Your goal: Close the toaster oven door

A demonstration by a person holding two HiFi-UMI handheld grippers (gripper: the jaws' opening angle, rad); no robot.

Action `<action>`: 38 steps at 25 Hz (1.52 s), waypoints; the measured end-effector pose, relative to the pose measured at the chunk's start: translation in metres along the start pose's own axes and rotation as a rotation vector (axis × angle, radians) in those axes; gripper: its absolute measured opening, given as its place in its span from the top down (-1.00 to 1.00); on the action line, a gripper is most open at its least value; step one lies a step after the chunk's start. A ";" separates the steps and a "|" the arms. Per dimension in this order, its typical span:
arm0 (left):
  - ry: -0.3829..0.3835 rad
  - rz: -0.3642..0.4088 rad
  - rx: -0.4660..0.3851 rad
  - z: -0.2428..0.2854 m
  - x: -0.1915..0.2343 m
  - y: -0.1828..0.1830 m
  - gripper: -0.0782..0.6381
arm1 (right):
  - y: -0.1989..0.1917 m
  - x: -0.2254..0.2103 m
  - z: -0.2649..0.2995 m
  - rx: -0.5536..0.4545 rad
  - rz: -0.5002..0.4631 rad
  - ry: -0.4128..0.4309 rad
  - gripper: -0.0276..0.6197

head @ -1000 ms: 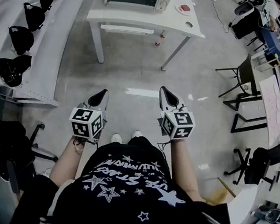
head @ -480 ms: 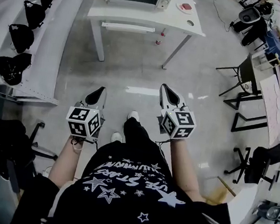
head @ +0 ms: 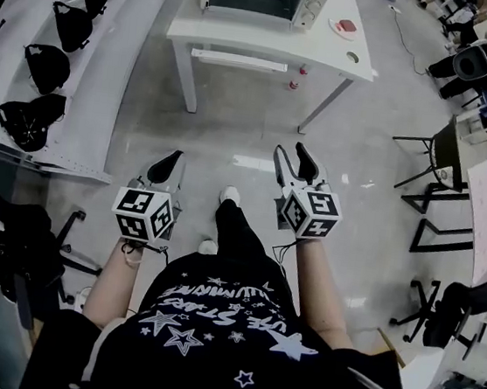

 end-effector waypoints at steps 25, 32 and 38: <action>0.186 -0.032 0.036 0.182 0.094 0.067 0.71 | -0.013 -0.107 0.244 0.180 0.095 -0.028 0.25; 0.212 -0.063 0.056 0.190 0.116 0.055 0.71 | -0.037 -0.105 0.280 0.227 0.027 -0.080 0.26; 0.208 -0.083 0.083 0.209 0.146 0.047 0.71 | -0.060 -0.110 0.317 0.262 0.105 -0.141 0.28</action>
Point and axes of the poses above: the fingertips, and each gripper's own axes: z forward along the fingers, x to its left, y out of its top, the point moved 5 cm from there along -z, backward along the fingers, and after that the axes turned 9 degrees about -y, right-handed, at the moved point
